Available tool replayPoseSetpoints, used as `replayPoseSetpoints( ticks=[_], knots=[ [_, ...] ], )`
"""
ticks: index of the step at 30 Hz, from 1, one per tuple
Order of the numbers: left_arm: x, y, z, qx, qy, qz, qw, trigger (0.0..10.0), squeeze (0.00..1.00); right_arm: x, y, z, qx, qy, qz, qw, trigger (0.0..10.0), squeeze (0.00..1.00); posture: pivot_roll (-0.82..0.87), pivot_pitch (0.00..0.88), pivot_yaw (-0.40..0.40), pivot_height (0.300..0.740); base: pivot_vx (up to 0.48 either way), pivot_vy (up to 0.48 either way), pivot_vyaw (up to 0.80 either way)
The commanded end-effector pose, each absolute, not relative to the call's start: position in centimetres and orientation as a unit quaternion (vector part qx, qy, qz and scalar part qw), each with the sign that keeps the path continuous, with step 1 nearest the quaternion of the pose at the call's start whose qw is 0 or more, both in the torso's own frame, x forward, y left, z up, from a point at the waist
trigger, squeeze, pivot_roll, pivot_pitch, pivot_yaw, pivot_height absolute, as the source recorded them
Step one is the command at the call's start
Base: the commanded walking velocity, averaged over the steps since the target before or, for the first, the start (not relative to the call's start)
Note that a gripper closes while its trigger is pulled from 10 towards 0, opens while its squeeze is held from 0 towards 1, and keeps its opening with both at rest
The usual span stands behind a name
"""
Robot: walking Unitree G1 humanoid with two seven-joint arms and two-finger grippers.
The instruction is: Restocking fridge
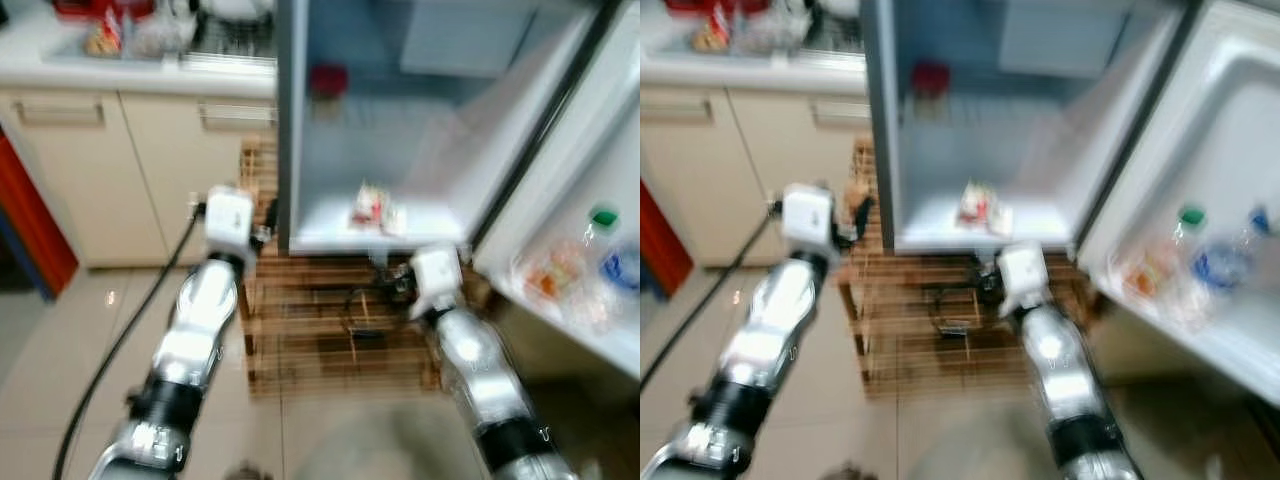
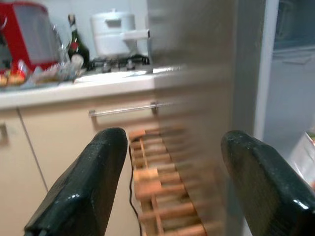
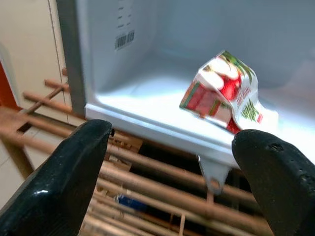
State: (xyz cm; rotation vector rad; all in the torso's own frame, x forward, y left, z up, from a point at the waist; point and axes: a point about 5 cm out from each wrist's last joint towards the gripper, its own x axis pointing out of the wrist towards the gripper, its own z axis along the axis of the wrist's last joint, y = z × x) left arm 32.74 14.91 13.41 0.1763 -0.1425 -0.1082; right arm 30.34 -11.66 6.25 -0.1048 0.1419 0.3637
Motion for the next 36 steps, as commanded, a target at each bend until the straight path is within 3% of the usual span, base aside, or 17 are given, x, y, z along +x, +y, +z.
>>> replayPoseSetpoints(
  ticks=[1,10,15,20,23,28,32,36],
  knots=[
    [32.7,13.5,14.7,0.1,-0.108,-0.08,0.986,10.0,0.0,30.7,-13.3,6.5,-0.061,0.067,0.157,0.983,10.0,0.0,0.0,0.0,-0.043,0.731,0.48,0.0,0.0],
    [31.4,14.4,18.7,0.112,-0.216,-0.029,0.969,10.0,0.0,30.5,-13.4,5.3,-0.027,0.106,0.142,0.984,10.0,0.0,0.01,0.0,-0.047,0.731,0.48,0.0,0.0],
    [30.6,15.4,21.0,0.115,-0.253,0.015,0.96,10.0,0.0,30.4,-13.5,3.6,0.036,0.176,0.123,0.976,10.0,0.0,0.04,0.0,-0.058,0.731,0.0,0.0,0.0],
    [28.4,16.7,24.7,0.145,-0.314,0.037,0.938,10.0,0.0,30.6,-13.9,3.3,0.032,0.195,0.103,0.975,10.0,0.0,0.08,0.0,-0.076,0.731,0.0,0.0,0.0],
    [27.7,17.3,25.0,0.163,-0.315,0.039,0.934,10.0,0.0,30.4,-14.1,3.3,0.037,0.202,0.091,0.975,10.0,0.0,0.09,0.0,-0.079,0.731,0.0,0.0,0.0],
    [26.9,18.9,23.7,0.172,-0.272,0.06,0.945,10.0,0.0,29.6,-14.0,1.7,0.145,0.251,0.053,0.956,10.0,0.0,0.11,0.004,-0.077,0.731,0.0,0.0,0.0],
    [26.6,19.5,23.5,0.206,-0.259,0.064,0.942,10.0,0.0,30.5,-13.8,2.1,0.133,0.24,0.048,0.96,10.0,0.0,0.1,0.03,-0.067,0.731,0.0,0.0,0.0],
    [26.0,21.7,23.8,0.219,-0.23,0.094,0.944,10.0,0.0,32.3,-14.6,3.9,0.0,0.186,0.012,0.982,10.0,0.0,0.13,0.08,-0.063,0.731,0.0,0.0,0.0]
  ],
)
